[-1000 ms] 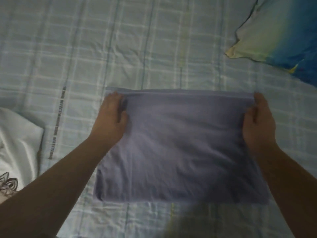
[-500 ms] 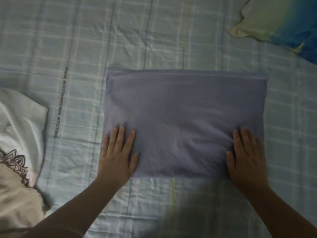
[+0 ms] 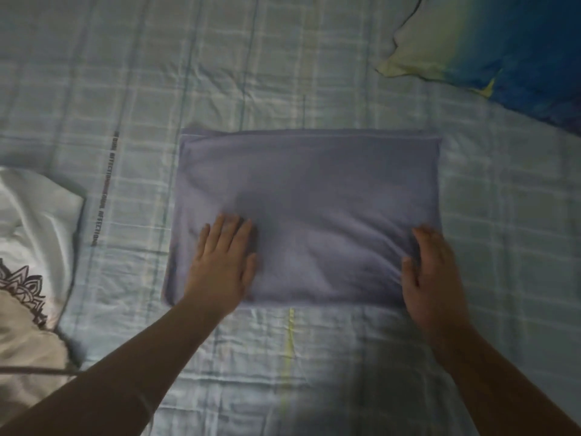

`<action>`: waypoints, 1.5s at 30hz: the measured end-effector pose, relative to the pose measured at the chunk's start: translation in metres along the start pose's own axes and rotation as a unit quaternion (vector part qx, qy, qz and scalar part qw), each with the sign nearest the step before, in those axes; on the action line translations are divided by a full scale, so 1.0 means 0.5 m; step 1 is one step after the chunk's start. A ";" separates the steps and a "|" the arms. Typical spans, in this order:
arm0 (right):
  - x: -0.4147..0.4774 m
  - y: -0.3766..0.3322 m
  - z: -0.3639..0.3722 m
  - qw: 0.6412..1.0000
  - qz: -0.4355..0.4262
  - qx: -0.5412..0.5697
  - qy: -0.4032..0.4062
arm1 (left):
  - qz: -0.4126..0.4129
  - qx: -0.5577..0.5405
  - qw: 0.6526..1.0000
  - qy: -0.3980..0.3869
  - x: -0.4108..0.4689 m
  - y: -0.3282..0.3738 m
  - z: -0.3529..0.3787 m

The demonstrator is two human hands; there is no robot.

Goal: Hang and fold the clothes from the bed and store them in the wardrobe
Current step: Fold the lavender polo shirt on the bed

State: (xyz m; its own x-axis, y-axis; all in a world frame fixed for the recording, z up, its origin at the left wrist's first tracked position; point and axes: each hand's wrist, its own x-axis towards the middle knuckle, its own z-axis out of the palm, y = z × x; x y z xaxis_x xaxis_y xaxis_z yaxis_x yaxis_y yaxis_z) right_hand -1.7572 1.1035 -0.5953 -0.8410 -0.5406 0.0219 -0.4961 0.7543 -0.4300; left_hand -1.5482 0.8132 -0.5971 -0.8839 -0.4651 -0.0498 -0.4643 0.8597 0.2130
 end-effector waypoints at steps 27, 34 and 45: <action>-0.033 0.072 -0.033 0.950 0.282 0.008 -0.135 | -0.120 -0.095 0.977 -0.145 0.511 0.615 0.125; -0.042 0.004 -0.022 0.960 0.256 0.096 -0.056 | -0.061 -0.163 0.967 -0.186 0.509 0.544 0.076; -0.054 -0.387 0.041 0.990 0.073 0.121 -0.027 | -0.053 -0.307 0.948 -0.073 0.445 0.162 -0.149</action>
State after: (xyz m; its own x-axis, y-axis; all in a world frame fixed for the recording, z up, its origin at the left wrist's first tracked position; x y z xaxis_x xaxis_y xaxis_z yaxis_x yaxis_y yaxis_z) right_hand -1.6339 0.9644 -0.5311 -0.8837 -0.4568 -0.1017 -0.2987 0.7178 -0.6290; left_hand -1.7782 0.7634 -0.5183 -0.8529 -0.4701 -0.2270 -0.4705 0.5040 0.7243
